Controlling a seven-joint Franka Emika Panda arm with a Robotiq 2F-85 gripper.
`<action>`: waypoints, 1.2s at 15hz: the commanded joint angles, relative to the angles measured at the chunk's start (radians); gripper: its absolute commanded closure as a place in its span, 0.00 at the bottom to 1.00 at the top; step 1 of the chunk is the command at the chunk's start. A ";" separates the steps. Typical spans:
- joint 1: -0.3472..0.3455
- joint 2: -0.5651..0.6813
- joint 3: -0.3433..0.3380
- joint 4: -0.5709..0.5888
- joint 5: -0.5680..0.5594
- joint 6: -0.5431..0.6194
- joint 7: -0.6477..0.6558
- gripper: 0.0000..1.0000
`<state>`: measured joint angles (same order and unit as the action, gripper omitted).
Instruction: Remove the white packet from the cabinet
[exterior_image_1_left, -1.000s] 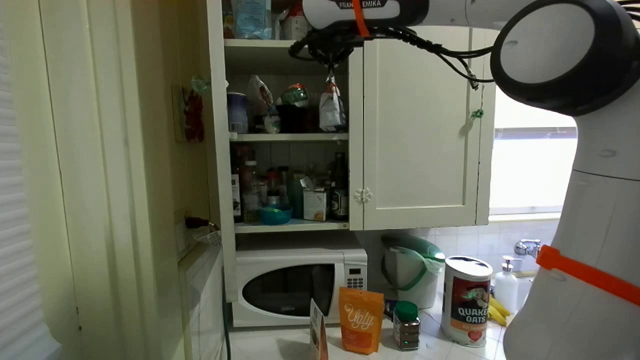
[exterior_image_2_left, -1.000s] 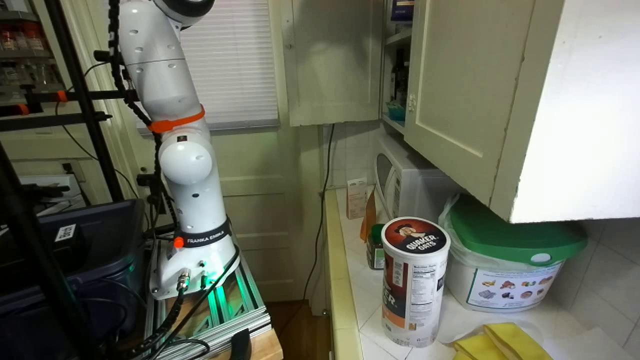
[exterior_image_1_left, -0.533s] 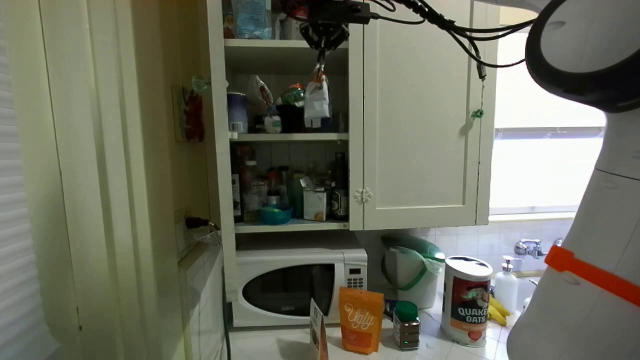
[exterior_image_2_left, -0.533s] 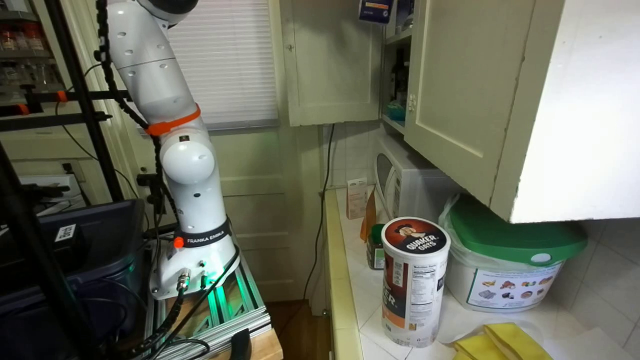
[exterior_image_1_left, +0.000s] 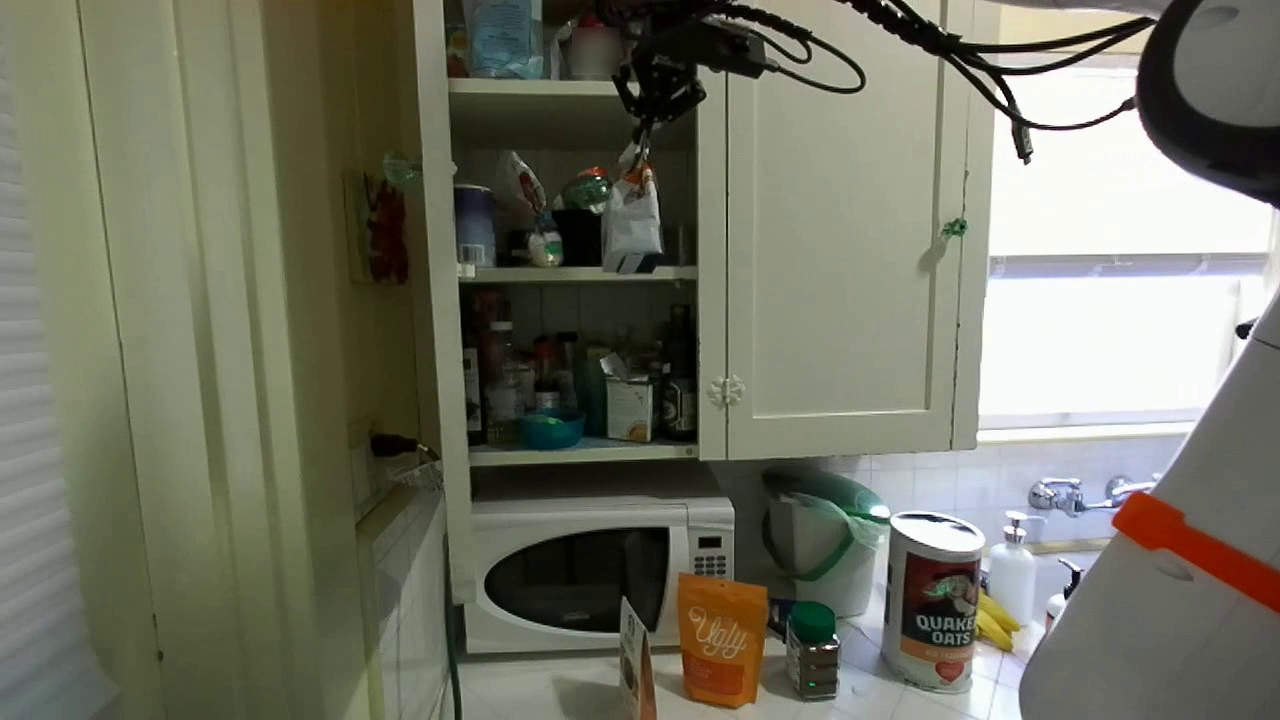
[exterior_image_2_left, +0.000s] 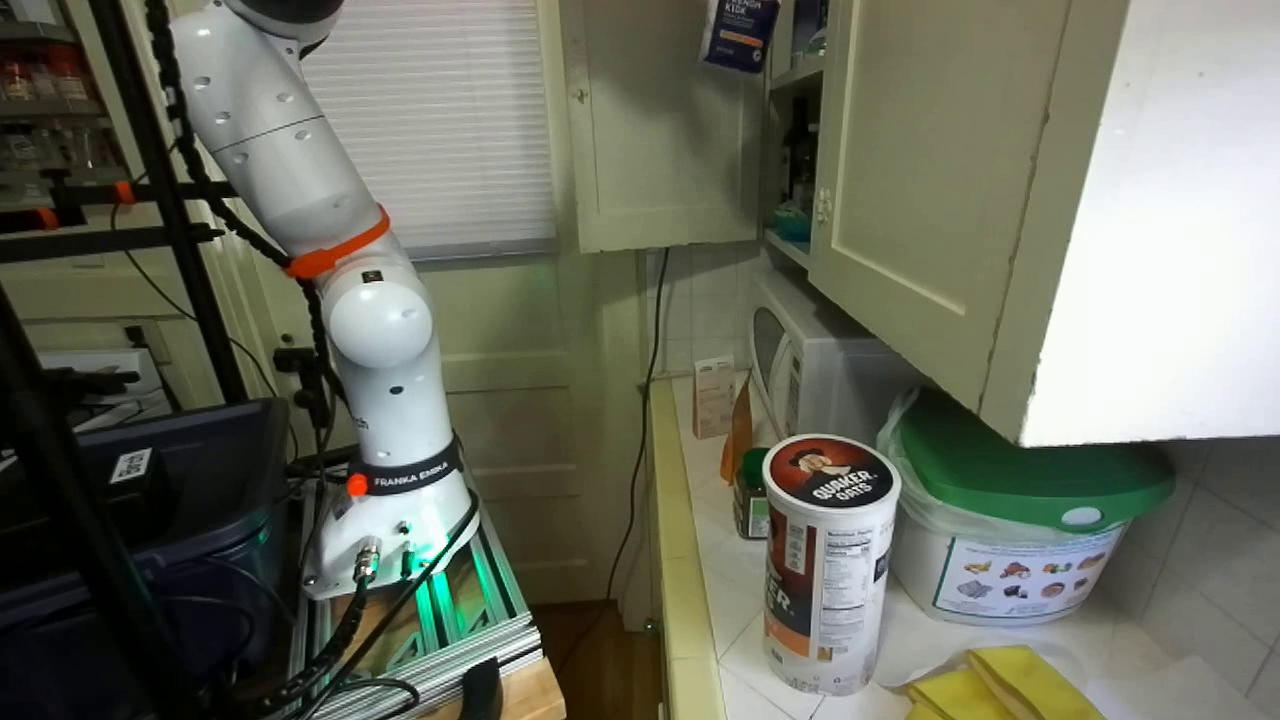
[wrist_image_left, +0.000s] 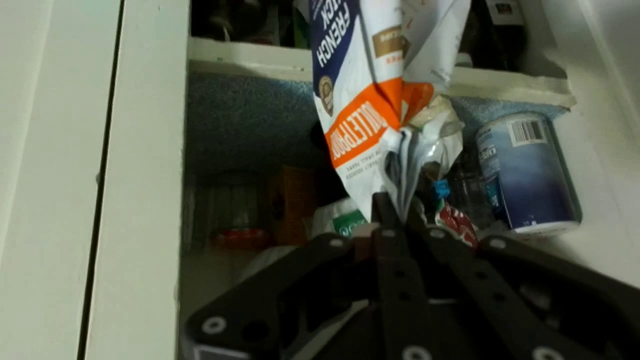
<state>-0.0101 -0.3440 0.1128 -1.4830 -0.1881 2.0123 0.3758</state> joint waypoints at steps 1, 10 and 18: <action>0.041 -0.087 -0.071 -0.217 0.142 0.066 -0.066 0.99; 0.128 -0.188 -0.201 -0.494 0.545 -0.073 -0.449 0.99; 0.108 -0.147 -0.170 -0.489 0.502 -0.005 -0.498 0.99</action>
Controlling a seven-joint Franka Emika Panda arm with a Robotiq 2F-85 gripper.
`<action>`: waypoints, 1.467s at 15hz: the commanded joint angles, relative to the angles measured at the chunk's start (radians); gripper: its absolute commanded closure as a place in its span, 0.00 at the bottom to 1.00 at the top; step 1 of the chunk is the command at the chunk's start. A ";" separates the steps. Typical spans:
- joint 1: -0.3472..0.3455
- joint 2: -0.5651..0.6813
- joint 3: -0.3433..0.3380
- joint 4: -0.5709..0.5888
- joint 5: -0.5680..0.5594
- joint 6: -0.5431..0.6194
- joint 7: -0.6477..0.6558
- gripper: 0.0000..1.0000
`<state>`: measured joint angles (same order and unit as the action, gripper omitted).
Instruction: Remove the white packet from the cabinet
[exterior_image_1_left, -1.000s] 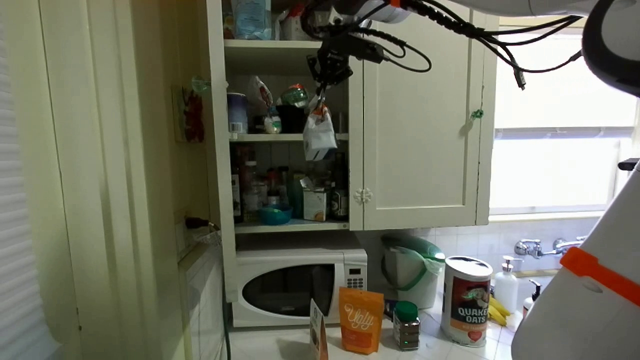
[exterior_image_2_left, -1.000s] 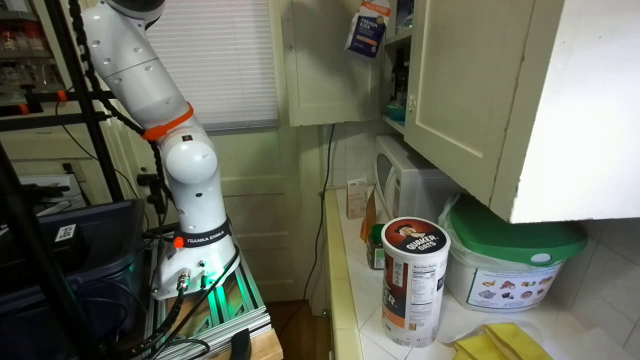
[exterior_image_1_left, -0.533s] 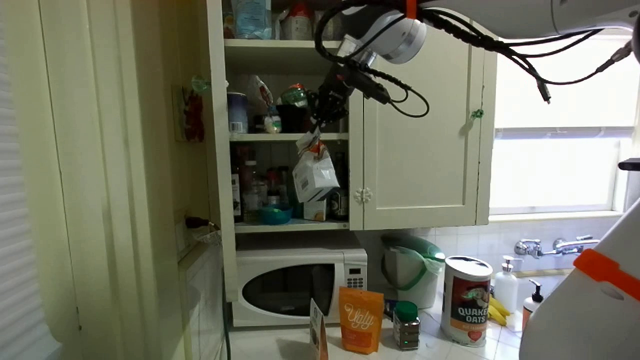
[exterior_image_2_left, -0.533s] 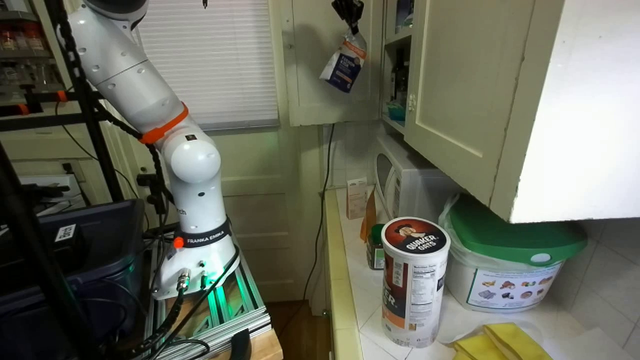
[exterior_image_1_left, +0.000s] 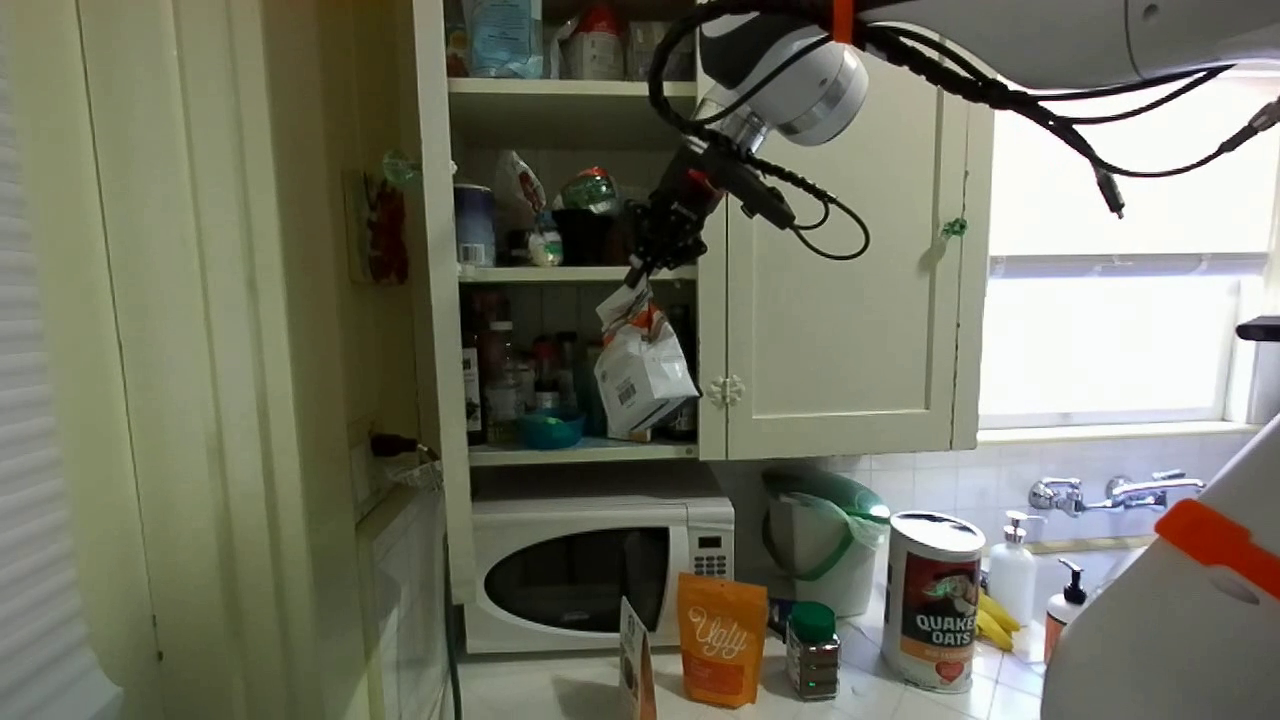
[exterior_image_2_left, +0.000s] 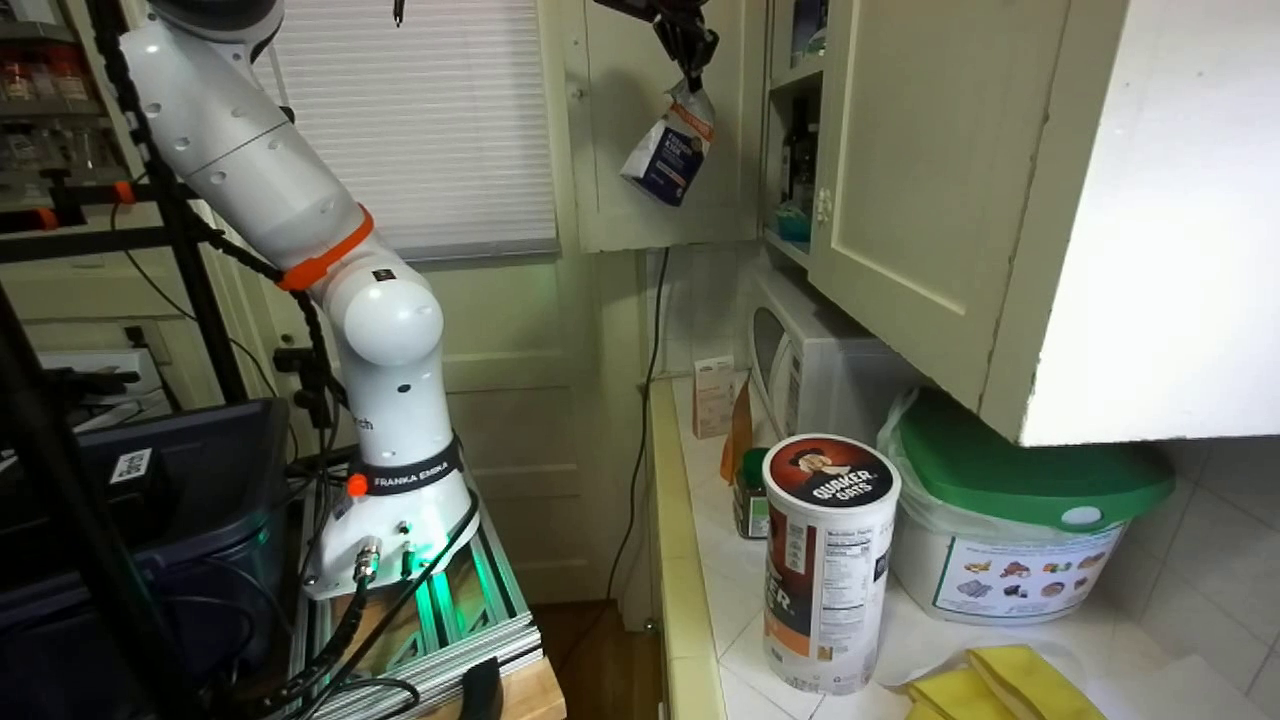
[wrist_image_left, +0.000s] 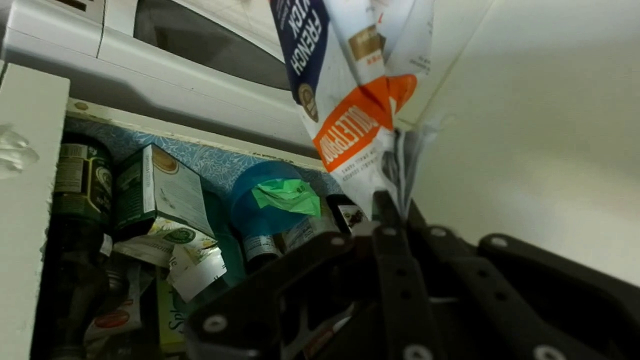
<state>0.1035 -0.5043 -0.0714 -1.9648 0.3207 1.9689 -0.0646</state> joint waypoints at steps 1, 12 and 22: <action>0.006 0.010 0.009 -0.039 0.000 0.066 -0.112 0.99; 0.188 -0.006 -0.109 -0.457 0.281 0.481 -0.727 0.99; 0.190 0.063 -0.112 -0.480 0.299 0.529 -0.785 0.99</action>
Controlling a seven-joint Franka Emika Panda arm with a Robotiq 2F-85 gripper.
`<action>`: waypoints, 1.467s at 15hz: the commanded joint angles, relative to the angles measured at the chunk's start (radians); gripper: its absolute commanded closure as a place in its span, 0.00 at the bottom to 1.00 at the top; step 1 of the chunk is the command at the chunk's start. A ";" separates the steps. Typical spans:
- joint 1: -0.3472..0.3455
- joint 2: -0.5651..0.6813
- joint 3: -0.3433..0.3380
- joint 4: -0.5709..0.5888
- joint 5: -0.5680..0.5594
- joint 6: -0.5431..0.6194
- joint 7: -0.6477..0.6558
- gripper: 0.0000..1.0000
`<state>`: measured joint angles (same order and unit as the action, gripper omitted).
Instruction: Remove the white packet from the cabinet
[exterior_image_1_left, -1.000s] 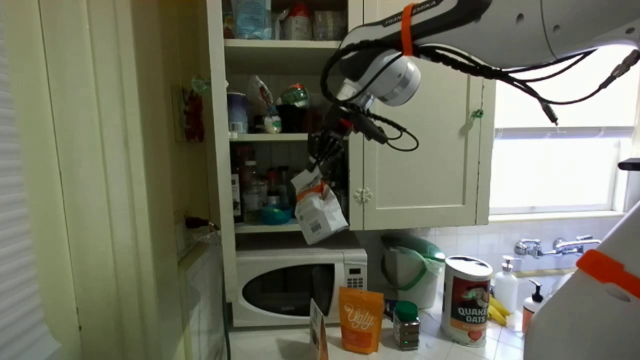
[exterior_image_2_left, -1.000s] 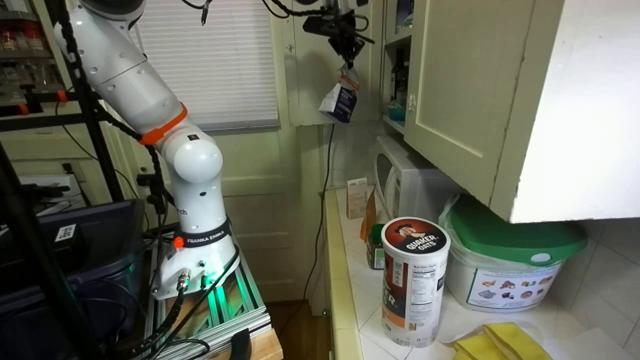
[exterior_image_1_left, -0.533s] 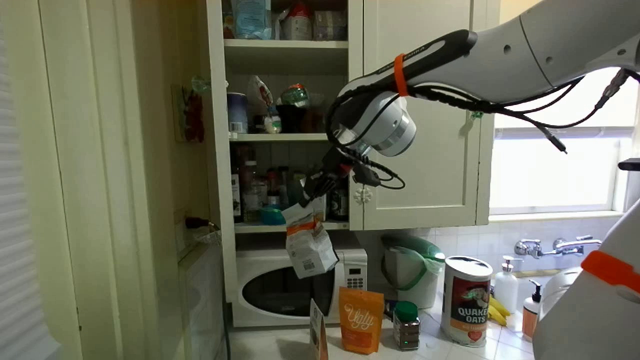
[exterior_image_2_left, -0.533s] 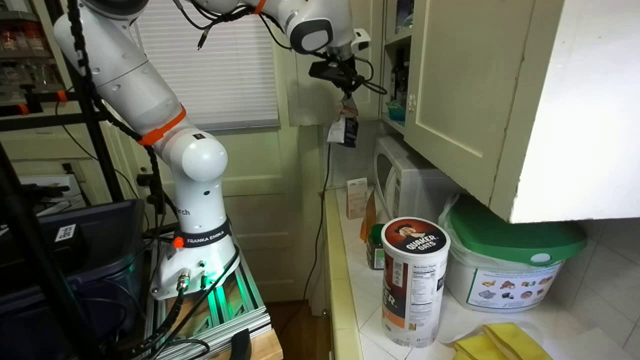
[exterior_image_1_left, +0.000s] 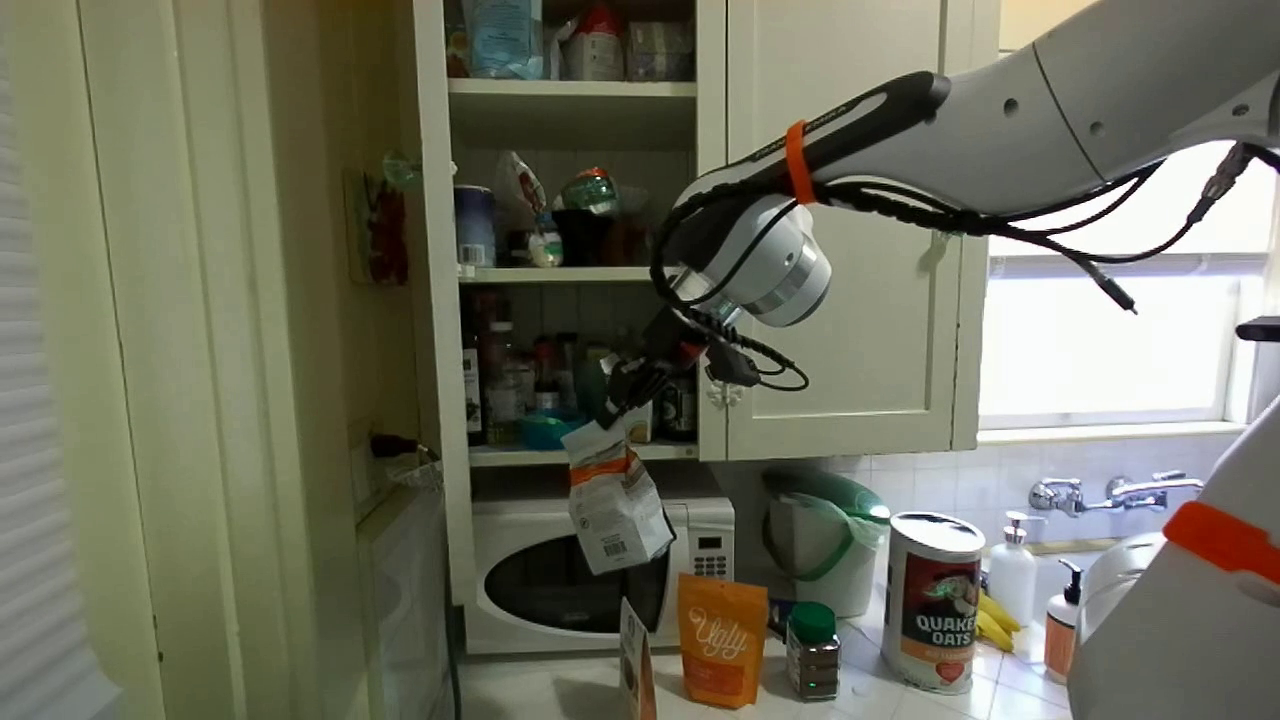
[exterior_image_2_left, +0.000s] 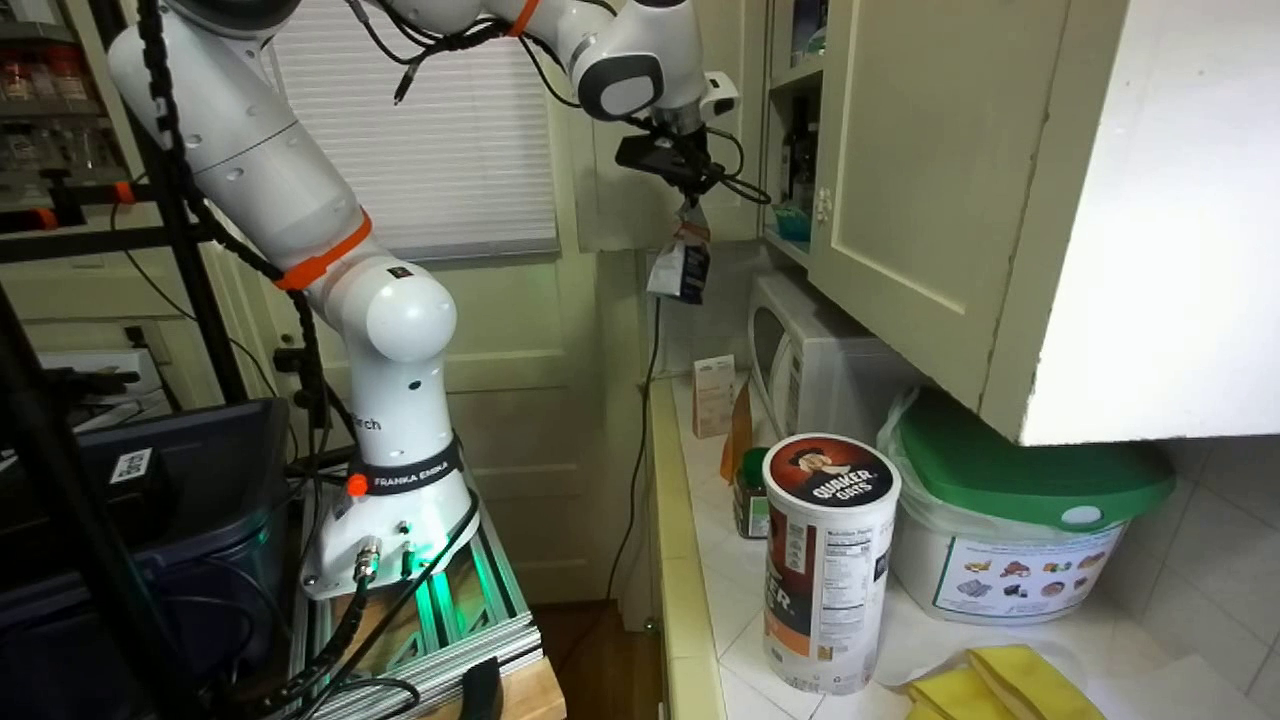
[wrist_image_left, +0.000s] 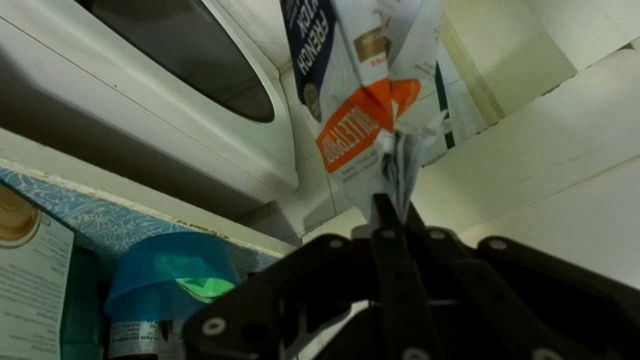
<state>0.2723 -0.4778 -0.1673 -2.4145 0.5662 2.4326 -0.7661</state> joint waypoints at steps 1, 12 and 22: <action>0.037 0.053 -0.027 -0.041 0.089 0.091 -0.125 0.99; 0.225 0.233 -0.139 -0.034 0.788 0.274 -0.824 0.99; 0.219 0.458 -0.155 0.036 1.119 0.181 -1.248 0.99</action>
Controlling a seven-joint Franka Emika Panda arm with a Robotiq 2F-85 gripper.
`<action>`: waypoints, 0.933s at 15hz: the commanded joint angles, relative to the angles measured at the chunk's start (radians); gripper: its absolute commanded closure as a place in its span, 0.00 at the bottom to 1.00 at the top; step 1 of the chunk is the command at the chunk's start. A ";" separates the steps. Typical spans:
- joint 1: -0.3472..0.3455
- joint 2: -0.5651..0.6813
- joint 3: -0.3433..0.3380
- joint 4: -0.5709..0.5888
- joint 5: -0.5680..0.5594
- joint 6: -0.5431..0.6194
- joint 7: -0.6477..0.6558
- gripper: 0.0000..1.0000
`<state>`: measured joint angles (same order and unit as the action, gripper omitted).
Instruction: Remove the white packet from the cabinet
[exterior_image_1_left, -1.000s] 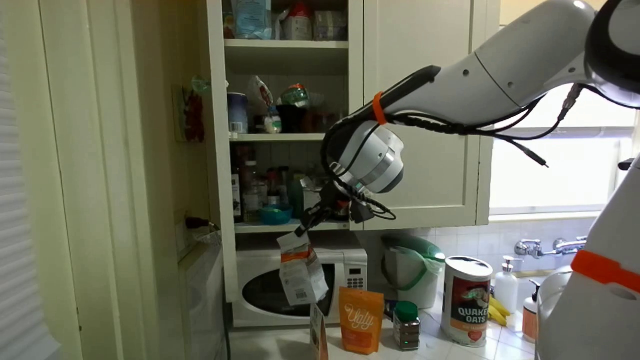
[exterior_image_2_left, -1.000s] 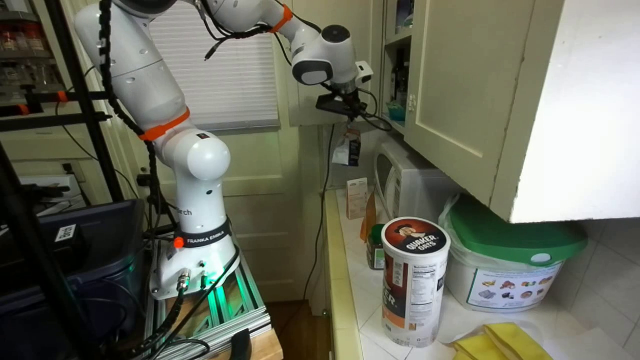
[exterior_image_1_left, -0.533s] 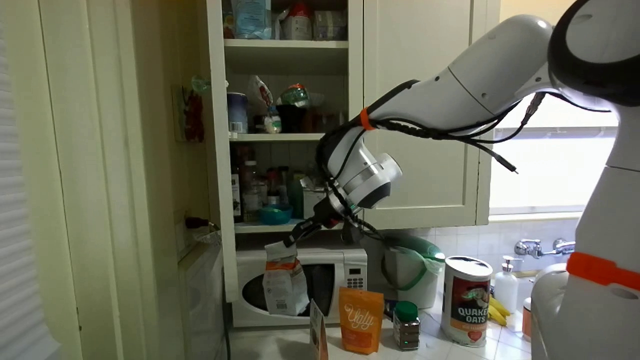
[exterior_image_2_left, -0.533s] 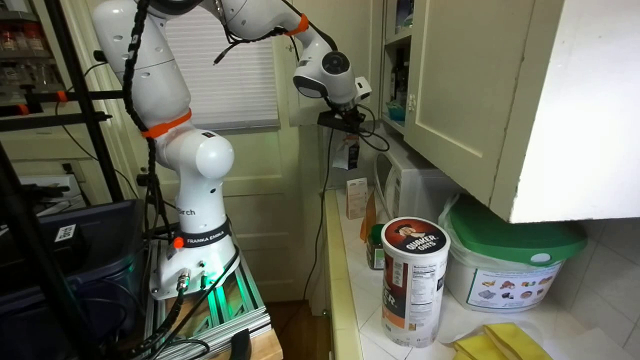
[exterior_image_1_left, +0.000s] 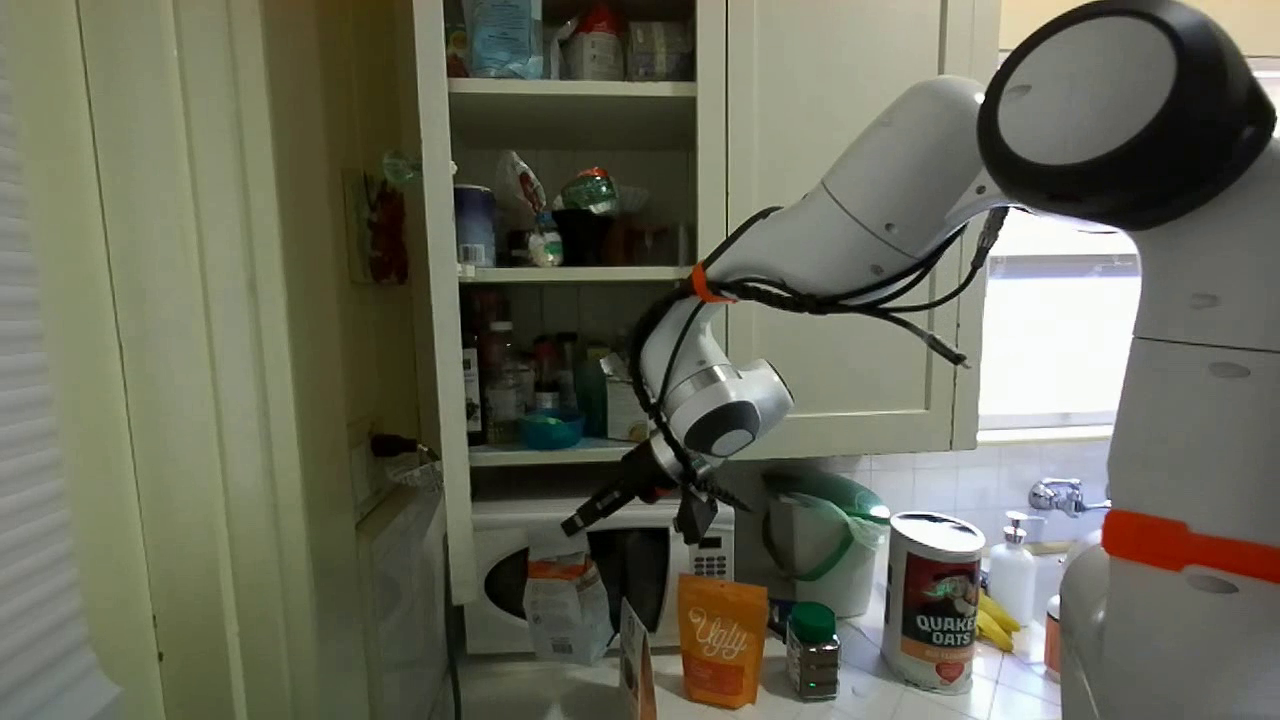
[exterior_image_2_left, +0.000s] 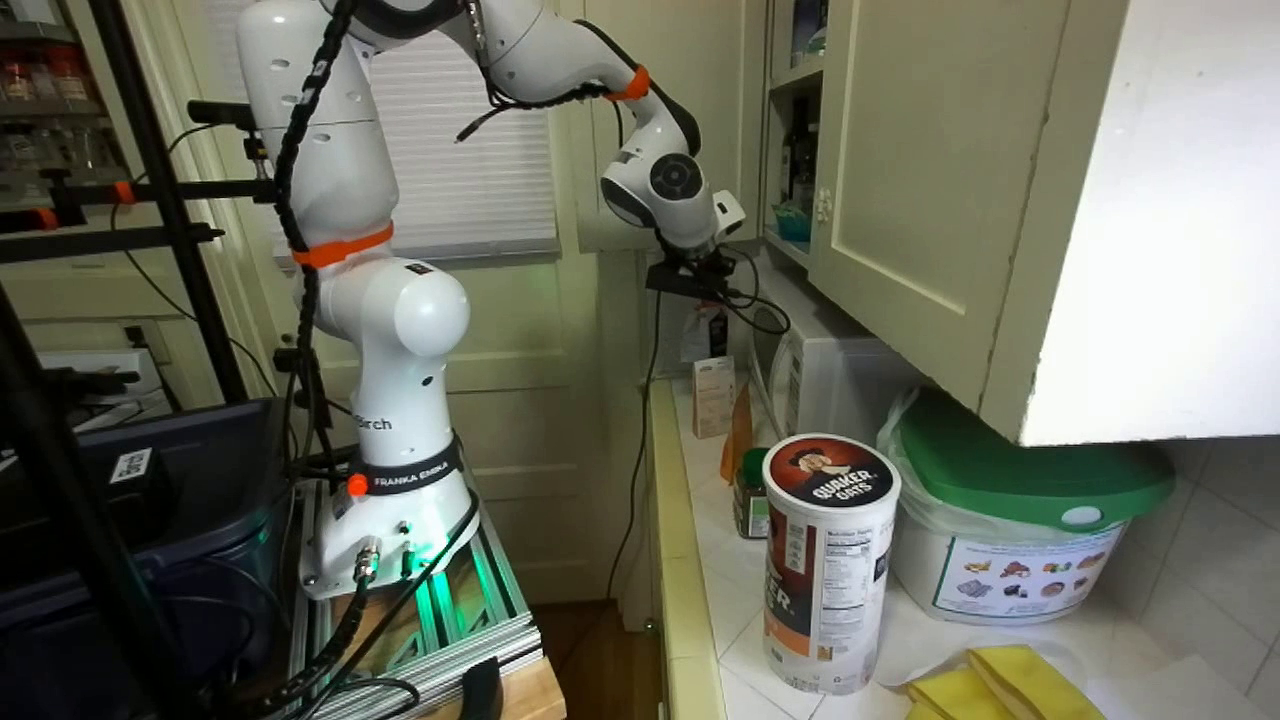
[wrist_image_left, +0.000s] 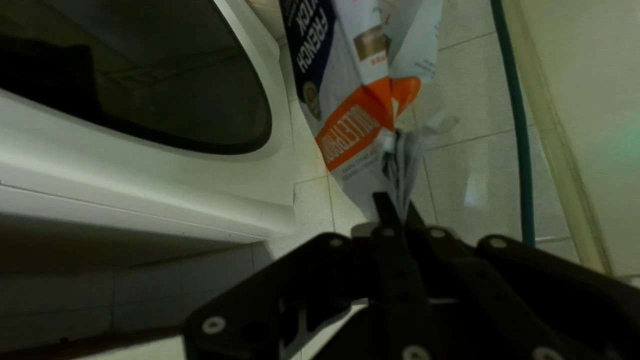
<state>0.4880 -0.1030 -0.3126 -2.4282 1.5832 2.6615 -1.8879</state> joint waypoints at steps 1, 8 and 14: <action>0.002 0.110 -0.008 0.061 0.118 -0.063 -0.150 0.99; -0.004 0.080 -0.003 0.033 0.057 -0.045 -0.077 0.99; -0.006 0.202 -0.002 0.115 0.330 -0.067 -0.292 0.99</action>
<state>0.4852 0.0270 -0.3129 -2.3695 1.7528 2.6189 -2.0381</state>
